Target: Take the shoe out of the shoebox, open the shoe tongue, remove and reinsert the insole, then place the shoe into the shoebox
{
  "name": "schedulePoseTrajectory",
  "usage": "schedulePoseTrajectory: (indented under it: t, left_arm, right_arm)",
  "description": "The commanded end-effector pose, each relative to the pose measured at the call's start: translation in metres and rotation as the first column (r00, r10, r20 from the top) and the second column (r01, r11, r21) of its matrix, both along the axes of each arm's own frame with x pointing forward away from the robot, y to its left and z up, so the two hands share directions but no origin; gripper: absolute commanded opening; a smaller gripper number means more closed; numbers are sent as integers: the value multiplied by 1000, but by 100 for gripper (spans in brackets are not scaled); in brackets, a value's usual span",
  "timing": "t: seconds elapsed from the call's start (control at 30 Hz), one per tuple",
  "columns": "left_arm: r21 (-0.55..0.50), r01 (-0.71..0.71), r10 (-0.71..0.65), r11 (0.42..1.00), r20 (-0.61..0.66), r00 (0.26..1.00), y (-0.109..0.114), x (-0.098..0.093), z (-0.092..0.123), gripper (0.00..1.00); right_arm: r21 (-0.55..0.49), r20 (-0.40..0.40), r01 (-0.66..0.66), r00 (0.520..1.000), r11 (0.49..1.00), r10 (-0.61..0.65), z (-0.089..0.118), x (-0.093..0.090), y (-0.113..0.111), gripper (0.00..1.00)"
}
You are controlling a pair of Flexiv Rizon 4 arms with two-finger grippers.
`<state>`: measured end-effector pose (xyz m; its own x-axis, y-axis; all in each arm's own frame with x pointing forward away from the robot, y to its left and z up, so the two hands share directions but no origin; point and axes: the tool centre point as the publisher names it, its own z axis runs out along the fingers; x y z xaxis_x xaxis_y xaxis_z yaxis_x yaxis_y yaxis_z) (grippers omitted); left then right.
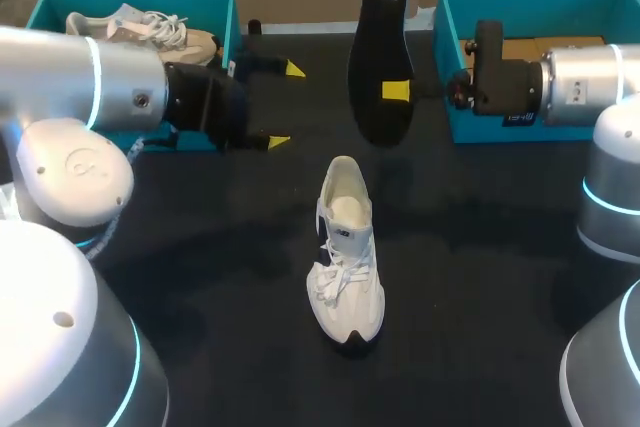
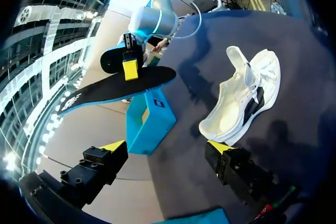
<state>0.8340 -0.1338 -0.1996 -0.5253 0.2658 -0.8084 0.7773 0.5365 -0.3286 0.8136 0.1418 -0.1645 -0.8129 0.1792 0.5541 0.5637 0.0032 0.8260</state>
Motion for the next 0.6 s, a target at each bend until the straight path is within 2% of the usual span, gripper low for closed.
schedulePoseTrajectory:
  t: [0.03,0.2,0.27,0.6]
  left_arm:
    - [105,46,-33,993,-127,991,1,0,-1,100]
    - [112,18,2,994,-179,984,9,1,-12,100]
    - [109,10,13,994,-203,979,11,1,-19,100]
    - [137,-23,65,990,-307,949,16,-11,-53,100]
  right_arm:
    - [-36,24,3,1000,999,-2,-8,2,5,0]
    - [-77,137,3,991,997,7,-23,3,11,0]
    - [-52,172,10,985,999,-1,-28,3,11,0]
    - [-48,181,-42,982,998,50,-58,6,24,0]
